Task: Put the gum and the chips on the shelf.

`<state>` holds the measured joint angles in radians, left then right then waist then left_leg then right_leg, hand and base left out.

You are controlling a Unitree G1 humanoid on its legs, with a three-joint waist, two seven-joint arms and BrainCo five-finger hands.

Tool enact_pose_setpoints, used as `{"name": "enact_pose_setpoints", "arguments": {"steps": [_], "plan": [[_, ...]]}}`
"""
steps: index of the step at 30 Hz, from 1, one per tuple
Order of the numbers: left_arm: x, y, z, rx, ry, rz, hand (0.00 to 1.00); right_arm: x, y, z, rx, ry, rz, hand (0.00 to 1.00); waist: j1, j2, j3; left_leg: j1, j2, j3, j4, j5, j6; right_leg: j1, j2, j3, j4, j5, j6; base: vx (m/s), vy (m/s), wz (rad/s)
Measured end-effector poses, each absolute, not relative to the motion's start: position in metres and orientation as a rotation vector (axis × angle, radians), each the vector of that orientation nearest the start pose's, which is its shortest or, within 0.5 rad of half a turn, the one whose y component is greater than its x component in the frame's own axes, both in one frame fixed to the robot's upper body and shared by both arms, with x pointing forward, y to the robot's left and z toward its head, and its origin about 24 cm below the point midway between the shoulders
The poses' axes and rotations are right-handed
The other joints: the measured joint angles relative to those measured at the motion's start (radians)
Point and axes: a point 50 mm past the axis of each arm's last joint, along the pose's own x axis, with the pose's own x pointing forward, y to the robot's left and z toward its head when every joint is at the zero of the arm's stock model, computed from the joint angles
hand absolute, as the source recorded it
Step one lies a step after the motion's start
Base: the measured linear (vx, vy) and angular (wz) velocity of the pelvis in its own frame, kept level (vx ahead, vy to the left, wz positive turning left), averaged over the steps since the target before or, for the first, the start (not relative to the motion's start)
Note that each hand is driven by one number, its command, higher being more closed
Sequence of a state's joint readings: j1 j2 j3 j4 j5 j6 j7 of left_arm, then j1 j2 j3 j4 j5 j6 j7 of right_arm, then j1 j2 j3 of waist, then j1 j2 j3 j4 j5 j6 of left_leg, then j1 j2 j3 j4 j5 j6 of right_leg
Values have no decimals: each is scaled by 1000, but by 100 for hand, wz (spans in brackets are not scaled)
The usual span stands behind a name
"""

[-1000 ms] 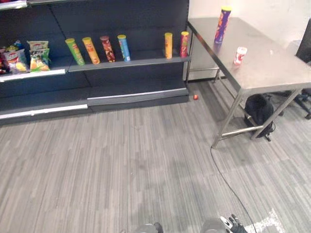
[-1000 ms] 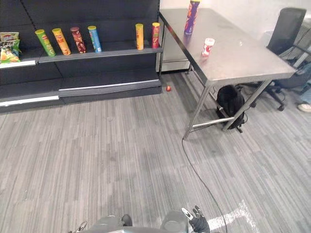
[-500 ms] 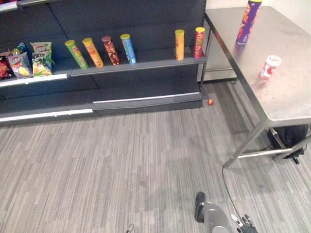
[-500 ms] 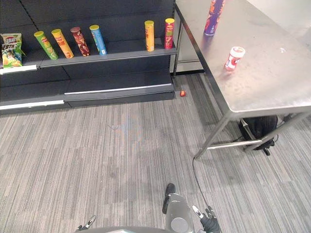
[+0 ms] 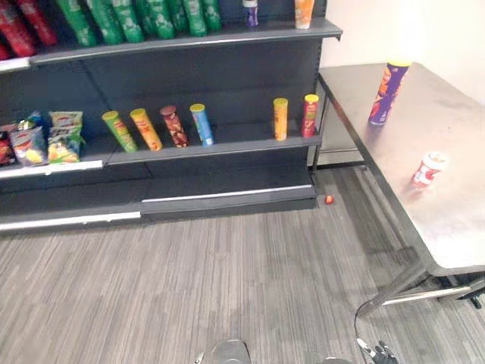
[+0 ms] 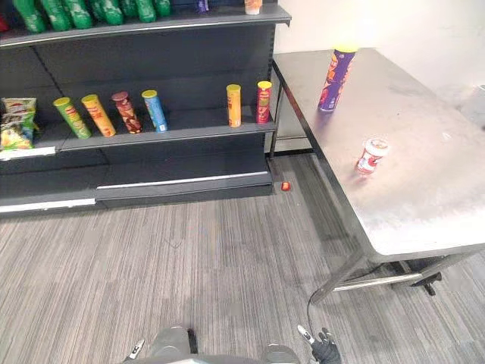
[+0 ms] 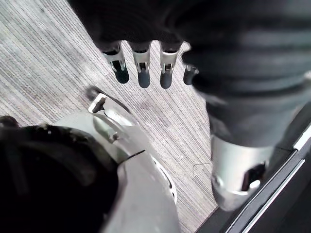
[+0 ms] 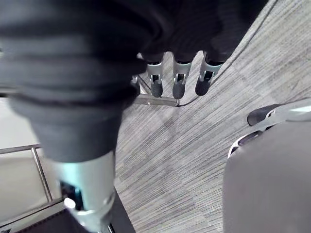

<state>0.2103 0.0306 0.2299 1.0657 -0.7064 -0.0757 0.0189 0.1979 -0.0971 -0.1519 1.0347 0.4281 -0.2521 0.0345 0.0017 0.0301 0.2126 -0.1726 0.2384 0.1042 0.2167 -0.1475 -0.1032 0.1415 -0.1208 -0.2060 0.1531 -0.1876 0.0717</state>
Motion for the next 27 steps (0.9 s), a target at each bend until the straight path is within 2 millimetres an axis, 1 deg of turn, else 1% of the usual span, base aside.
{"name": "enact_pose_setpoints", "arguments": {"steps": [1,2,3,4,5,6,7,8,9,10,11,12,13,14,15,16,17,18,19,20,21,22,23,24,25,26,27], "plan": [[36,199,-170,-665,1048,768,0,63,-220,-155,322,897,-502,0,-1,0,0,-6,6,-47,-76,17,-18,12,-18,31,0,-19,28,351,399,-67],[33,199,-170,-660,1056,771,0,60,-220,-156,323,903,-500,0,-1,0,2,-20,12,-40,-24,60,-61,30,-31,74,-4,-43,58,397,441,-64],[32,199,-170,-656,1063,767,0,60,-220,-156,323,906,-498,0,2,1,-1,-18,1,-28,9,76,-63,44,-41,103,-14,-49,62,411,404,-75],[26,204,-170,-630,1074,768,0,58,-215,-158,334,920,-489,0,2,-19,-4,-18,-23,-6,63,76,-63,56,-62,153,-19,-61,47,416,372,-68],[26,210,-169,-612,1071,763,0,59,-209,-159,350,923,-482,0,-1,-45,-8,-24,-42,-1,106,64,-53,56,-75,191,-2,-58,39,451,325,-60],[29,218,-168,-586,1063,742,0,59,-200,-161,373,930,-483,0,-5,-76,-10,-28,-67,20,157,11,-42,47,-106,215,29,-49,44,289,189,-28],[31,219,-167,-574,1064,723,0,58,-198,-161,380,929,-494,0,-6,-82,-13,-27,-77,30,171,-9,-35,26,-118,226,67,-38,53,399,331,-30],[31,220,-168,-560,1077,693,0,58,-200,-161,387,919,-520,0,-1,-86,-17,0,-92,60,166,-29,-24,-27,-133,250,171,-15,45,323,313,-49],[30,219,-169,-586,1091,655,0,58,-201,-161,396,908,-535,0,-1,-85,-19,49,-107,102,139,-39,-9,-81,-152,259,283,24,26,386,366,-61],[29,218,-169,-600,1103,634,0,57,-202,-160,398,904,-539,0,-1,-83,-19,78,-116,122,123,-37,4,-111,-166,259,342,48,14,317,271,-66],[28,217,-170,-619,1119,589,0,58,-203,-159,395,892,-538,0,-9,-84,-20,133,-136,159,92,-45,24,-157,-200,237,443,116,-14,301,245,-62],[27,215,-170,-632,1130,533,0,58,-206,-158,391,872,-534,0,-21,-74,-19,187,-148,194,56,-50,38,-190,-244,191,515,192,-27,293,225,-59],[26,213,-170,-638,1136,510,0,59,-208,-156,388,860,-534,0,-28,-63,-19,213,-154,210,37,-51,49,-203,-266,160,537,232,-40,284,192,-68],[27,209,-170,-629,1153,463,0,61,-213,-154,385,834,-551,0,-31,-39,-20,262,-150,258,1,-42,71,-233,-291,91,601,225,-36,267,140,-90],[30,207,-171,-599,1168,427,0,63,-217,-153,378,820,-547,0,-30,-24,-13,307,-135,301,-28,-32,86,-256,-277,10,662,135,-40,251,119,-100],[31,206,-171,-589,1173,412,0,64,-218,-152,375,817,-540,0,-30,-16,-13,329,-125,320,-40,-30,89,-262,-257,-37,675,86,-29,221,62,-105],[33,205,-171,-550,1191,389,0,66,-218,-152,375,809,-530,0,-32,-4,-12,361,-102,354,-56,-30,88,-265,-204,-124,658,11,-18,203,24,-101],[35,205,-171,-534,1197,389,0,69,-218,-151,372,798,-524,0,-34,-1,-11,383,-82,387,-63,-29,88,-271,-150,-203,600,-30,-22,201,8,-96],[36,205,-171,-530,1198,392,0,70,-217,-150,370,793,-517,0,-35,-2,-11,389,-76,400,-68,-29,88,-275,-130,-236,563,-38,-25,230,-36,-92],[36,207,-171,-522,1199,398,0,72,-215,-149,363,782,-504,0,-37,-9,-7,407,-74,433,-80,-26,82,-280,-102,-305,453,-39,-26,237,-71,-85],[36,212,-170,-499,1199,394,0,73,-210,-149,367,776,-493,0,-37,-34,0,425,-94,468,-91,-22,75,-278,-92,-371,306,17,-14,241,-91,-89],[36,215,-169,-484,1197,394,0,74,-208,-150,374,774,-491,0,-33,-53,5,441,-116,487,-104,-20,69,-277,-96,-412,248,52,-72,178,-89,-91],[37,211,-170,-483,1205,383,0,76,-209,-149,375,767,-495,0,-30,-44,11,461,-124,506,-134,-22,56,-256,-78,-443,220,39,-125,182,-90,-81],[37,202,-172,-490,1211,356,0,79,-217,-147,348,748,-498,0,-52,-15,22,475,-112,533,-174,-12,30,-262,-46,-471,207,46,-123,166,-77,-68],[38,199,-172,-493,1204,347,0,79,-218,-146,344,747,-499,0,-58,-2,28,483,-109,544,-187,-11,27,-262,-34,-471,202,46,-123,144,-64,-50],[39,197,-172,-493,1195,341,0,79,-220,-146,342,742,-510,0,-63,8,33,493,-107,549,-208,-4,11,-263,-12,-452,186,43,-126,59,-38,-36],[39,197,-172,-493,1192,341,0,79,-221,-146,343,742,-513,0,-64,8,33,493,-107,547,-214,-1,7,-263,-4,-445,174,42,-128,24,-64,-45]]}}
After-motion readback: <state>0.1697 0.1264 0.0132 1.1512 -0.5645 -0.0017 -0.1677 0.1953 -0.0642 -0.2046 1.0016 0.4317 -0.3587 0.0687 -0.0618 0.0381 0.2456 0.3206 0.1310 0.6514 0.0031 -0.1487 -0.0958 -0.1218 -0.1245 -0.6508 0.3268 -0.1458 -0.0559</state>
